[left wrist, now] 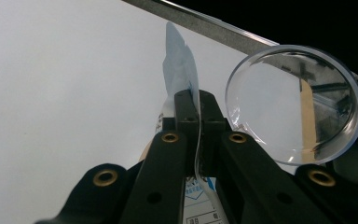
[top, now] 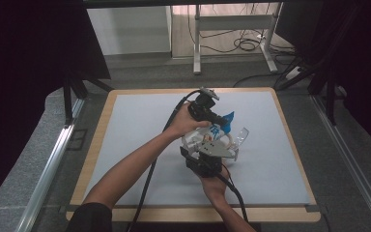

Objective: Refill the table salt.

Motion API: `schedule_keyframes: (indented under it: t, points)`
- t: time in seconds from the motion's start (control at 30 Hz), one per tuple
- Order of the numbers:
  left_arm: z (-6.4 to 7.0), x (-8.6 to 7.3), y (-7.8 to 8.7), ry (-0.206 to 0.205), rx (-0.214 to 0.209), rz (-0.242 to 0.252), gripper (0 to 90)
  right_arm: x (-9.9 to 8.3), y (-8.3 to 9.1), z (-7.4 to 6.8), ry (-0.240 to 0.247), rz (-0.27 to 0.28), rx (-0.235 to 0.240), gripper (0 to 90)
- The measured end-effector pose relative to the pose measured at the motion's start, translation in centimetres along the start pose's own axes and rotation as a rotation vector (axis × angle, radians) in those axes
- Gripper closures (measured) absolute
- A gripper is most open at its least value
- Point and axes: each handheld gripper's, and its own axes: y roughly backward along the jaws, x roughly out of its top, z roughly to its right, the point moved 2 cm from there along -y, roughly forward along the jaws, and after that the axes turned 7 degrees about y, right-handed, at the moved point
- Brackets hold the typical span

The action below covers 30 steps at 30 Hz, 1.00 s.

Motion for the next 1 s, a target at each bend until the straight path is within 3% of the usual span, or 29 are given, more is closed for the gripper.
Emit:
schedule_keyframes:
  t: [0.47,1.0]
  points:
    - [-0.07,-0.03,-0.04,-0.001,-0.006,0.001,90.0,0.02,-0.02,0.01,0.001,0.001,-0.002,60.3]
    - [-0.29,0.03,-0.5,-0.006,-0.004,-0.017,90.0,-0.45,-0.56,-0.14,-0.008,-0.009,-0.038,60.5]
